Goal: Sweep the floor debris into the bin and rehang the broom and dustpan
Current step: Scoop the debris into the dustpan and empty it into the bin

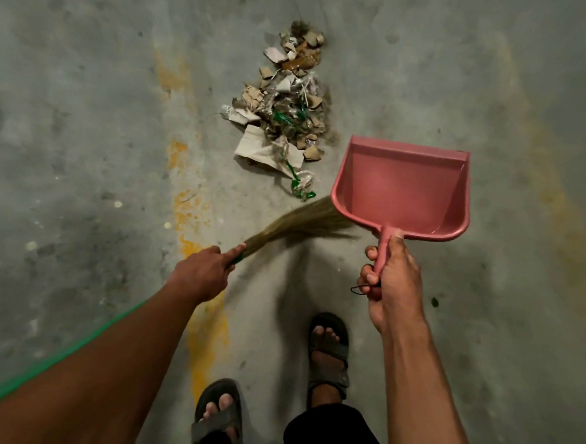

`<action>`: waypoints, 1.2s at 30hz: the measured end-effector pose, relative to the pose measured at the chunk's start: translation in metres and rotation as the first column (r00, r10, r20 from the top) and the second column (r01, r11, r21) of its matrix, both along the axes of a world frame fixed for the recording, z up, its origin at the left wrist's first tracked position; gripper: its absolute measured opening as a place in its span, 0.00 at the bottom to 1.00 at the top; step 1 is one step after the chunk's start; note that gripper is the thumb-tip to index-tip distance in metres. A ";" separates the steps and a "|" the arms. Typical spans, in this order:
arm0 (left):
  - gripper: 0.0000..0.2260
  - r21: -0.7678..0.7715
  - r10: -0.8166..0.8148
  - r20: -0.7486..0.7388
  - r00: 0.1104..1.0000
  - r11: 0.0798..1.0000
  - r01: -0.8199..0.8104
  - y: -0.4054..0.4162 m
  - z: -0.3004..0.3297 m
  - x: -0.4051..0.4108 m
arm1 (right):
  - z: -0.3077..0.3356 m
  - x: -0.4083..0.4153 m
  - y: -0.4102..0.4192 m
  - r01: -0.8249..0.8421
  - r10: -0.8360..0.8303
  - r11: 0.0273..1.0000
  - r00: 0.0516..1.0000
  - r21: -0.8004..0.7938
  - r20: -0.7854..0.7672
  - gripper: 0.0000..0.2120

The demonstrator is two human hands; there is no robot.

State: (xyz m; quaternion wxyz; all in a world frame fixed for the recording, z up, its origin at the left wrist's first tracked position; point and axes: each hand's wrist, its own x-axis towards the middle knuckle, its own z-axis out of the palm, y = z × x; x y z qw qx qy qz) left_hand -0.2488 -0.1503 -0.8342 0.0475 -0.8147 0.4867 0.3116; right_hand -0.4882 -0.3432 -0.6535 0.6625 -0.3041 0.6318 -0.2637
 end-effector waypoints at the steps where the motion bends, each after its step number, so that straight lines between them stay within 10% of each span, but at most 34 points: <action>1: 0.25 0.002 0.009 0.027 1.000 1.000 -0.009 -0.009 0.003 0.005 | -0.001 0.002 0.000 -0.005 0.005 1.000 1.000 0.005 -0.004 0.14; 12: 0.27 -0.182 -0.002 0.029 1.000 0.983 0.007 -0.083 0.050 0.044 | -0.010 0.018 -0.021 -0.029 0.028 0.999 1.000 0.046 0.013 0.14; 36: 0.18 -0.263 0.540 0.058 0.840 0.820 -0.509 -0.341 0.082 0.200 | -0.053 0.072 -0.126 -0.200 0.206 0.963 0.978 0.181 -0.014 0.18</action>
